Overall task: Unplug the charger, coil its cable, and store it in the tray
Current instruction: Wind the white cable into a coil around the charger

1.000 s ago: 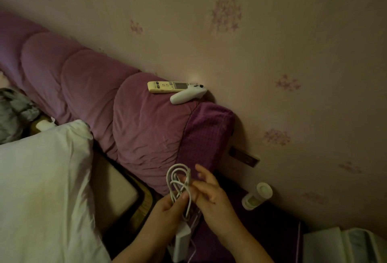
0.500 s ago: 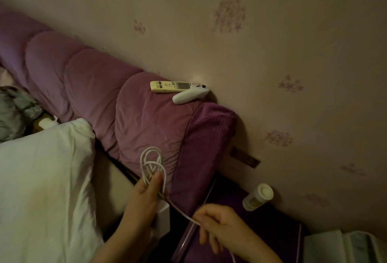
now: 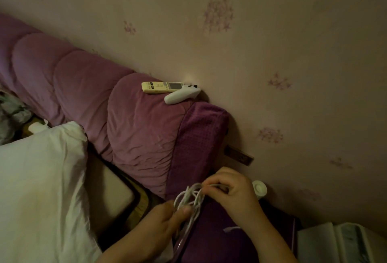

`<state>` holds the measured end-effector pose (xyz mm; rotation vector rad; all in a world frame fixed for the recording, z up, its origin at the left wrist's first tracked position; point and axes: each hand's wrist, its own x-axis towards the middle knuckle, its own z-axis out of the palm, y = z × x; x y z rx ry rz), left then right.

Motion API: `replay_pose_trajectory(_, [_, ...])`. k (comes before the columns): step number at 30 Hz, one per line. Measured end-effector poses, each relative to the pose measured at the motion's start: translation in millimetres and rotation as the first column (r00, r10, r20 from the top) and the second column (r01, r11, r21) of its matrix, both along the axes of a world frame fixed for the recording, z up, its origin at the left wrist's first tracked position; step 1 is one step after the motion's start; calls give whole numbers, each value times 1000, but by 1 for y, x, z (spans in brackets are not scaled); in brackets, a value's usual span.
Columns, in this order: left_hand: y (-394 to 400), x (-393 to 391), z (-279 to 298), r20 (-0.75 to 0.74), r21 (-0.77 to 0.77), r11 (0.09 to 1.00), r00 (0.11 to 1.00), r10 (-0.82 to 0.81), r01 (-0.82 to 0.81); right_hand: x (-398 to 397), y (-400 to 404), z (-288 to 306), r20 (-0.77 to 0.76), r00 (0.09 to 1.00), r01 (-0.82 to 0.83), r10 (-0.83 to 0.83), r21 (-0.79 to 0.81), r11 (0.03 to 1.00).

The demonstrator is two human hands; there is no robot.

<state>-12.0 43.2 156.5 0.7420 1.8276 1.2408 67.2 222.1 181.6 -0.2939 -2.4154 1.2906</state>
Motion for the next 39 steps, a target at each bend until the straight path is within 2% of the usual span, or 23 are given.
replay_pose_trajectory(2, [-2,1,-2,-240,-205,973,958,-155,106,0,0,0,5,1000,-13,13,14,1000])
replay_pose_trajectory(4, [-1,5,3,-434,-464,884,853,-291,65,-1,-1,2,28,998,-64,63,49,997])
replay_pose_trajectory(6, [2,11,7,-482,-530,847,814,-325,25,-2,-1,7,39,987,-158,156,82,984])
replay_pose_trajectory(8, [3,15,13,-487,-535,843,792,-370,65,-6,3,12,39,960,-279,277,77,957])
replay_pose_trajectory(11, [-1,13,26,-473,-435,869,761,-443,235,-12,12,17,52,922,-371,383,-156,915])
replay_pose_trajectory(14, [0,12,36,-386,-202,911,826,-411,359,-15,11,7,96,907,-347,411,-381,857])
replay_pose_trajectory(17, [2,7,36,-198,49,959,943,-266,281,-14,-13,-13,192,910,-196,368,-584,788])
replay_pose_trajectory(19, [-2,-2,34,-242,66,983,959,-149,170,-8,-32,-25,313,916,-15,251,-598,801])
replay_pose_trajectory(20, [-4,-5,31,-287,23,995,953,-91,102,-2,-39,-29,363,902,9,234,-559,829])
replay_pose_trajectory(22, [-8,-11,27,-431,-120,991,902,7,-65,8,-52,-25,416,873,-67,255,-415,907])
replay_pose_trajectory(23, [-8,-13,25,-524,-202,967,851,26,-154,13,-55,-21,416,868,-125,272,-348,929])
replay_pose_trajectory(26, [-9,-22,15,-752,-359,859,658,-35,-365,20,-51,-8,495,836,-285,237,22,958])
replay_pose_trajectory(28, [-10,-25,10,-817,-395,832,563,-125,-389,22,-48,10,539,818,-406,203,290,867])
replay_pose_trajectory(29, [-9,-25,8,-840,-411,841,504,-199,-352,19,-44,20,467,865,-432,183,508,745])
replay_pose_trajectory(30, [-9,-21,6,-855,-434,855,428,-292,-283,17,-38,30,398,898,-414,188,622,665])
replay_pose_trajectory(32, [-4,-5,10,-851,-468,873,336,-403,-138,10,-25,48,239,930,-366,280,680,635])
replay_pose_trajectory(34, [5,13,17,-841,-481,875,309,-445,-49,-1,-6,53,179,884,-458,431,509,729])
replay_pose_trajectory(36, [8,23,26,-861,-417,909,318,-398,7,-9,10,52,103,882,-467,459,78,881])
replay_pose_trajectory(37, [6,23,32,-875,-353,935,350,-335,13,-11,13,45,79,906,-405,415,-113,907])
replay_pose_trajectory(39, [-1,14,49,-795,-212,977,588,-153,-32,-10,9,19,116,943,-263,311,-310,914])
